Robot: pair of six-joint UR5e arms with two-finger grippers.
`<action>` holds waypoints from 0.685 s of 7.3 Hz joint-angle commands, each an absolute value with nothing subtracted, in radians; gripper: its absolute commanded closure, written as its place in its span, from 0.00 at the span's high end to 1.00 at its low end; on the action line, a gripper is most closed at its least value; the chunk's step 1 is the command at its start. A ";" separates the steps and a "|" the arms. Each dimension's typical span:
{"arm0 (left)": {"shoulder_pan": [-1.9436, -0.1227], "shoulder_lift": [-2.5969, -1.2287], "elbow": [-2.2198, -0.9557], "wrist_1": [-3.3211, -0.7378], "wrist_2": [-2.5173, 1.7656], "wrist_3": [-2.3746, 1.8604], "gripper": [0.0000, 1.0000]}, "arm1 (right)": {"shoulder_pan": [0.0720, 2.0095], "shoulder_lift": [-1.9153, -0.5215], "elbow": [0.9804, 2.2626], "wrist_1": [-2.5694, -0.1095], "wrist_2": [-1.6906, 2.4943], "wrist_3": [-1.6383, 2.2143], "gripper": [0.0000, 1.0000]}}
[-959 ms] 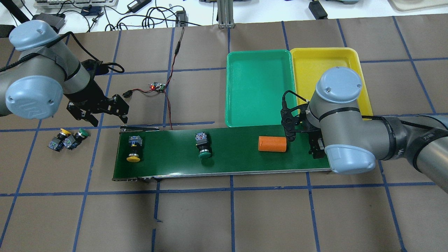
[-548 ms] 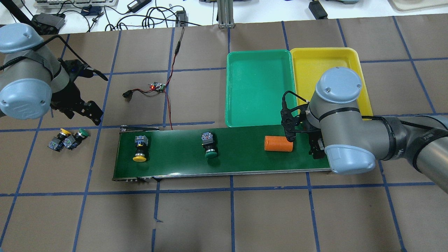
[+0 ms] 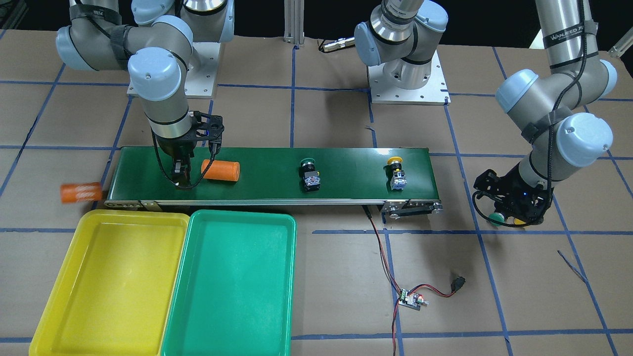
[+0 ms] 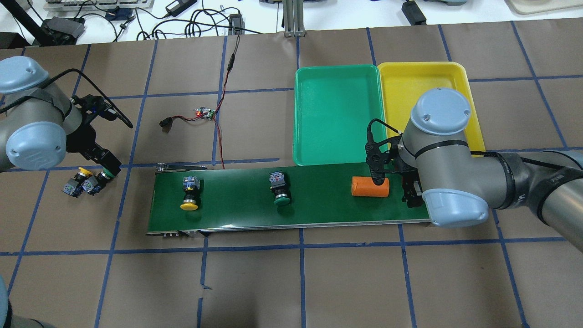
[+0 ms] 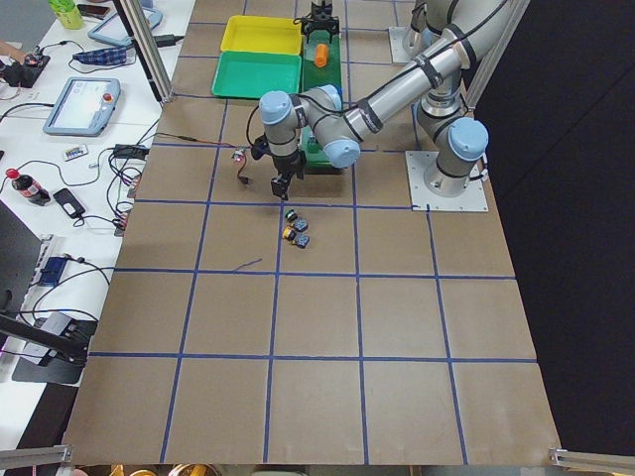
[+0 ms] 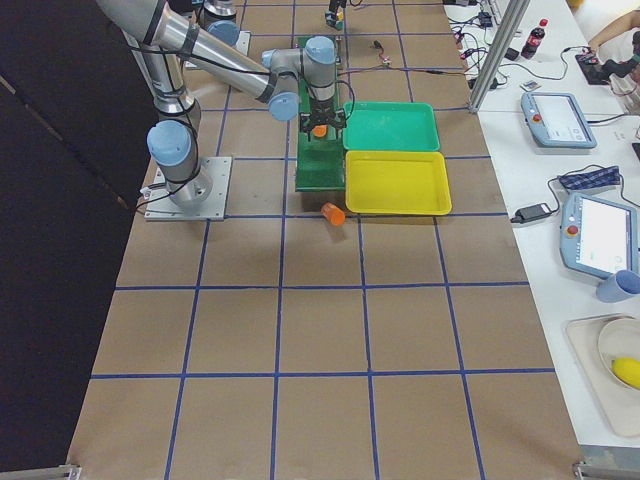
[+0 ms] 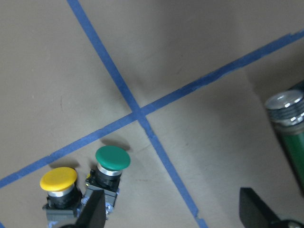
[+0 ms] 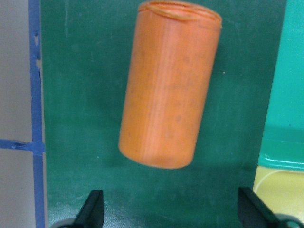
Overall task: Sort buttons by color to trays
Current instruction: 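Move the left gripper back and grasp the second green-capped switch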
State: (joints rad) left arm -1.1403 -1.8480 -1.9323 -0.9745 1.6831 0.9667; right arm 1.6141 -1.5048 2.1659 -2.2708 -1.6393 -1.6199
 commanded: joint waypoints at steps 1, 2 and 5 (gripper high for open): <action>-1.126 -1.879 -1.971 -0.905 1.657 1.044 1.00 | 1.614 -1.505 2.166 -2.270 -1.637 -1.620 1.00; -1.124 -1.890 -1.971 -0.905 1.657 1.090 1.00 | 1.614 -1.505 2.166 -2.270 -1.637 -1.620 1.00; -1.082 -1.930 -1.956 -0.904 1.626 1.186 1.00 | 1.615 -1.505 2.166 -2.270 -1.637 -1.620 1.00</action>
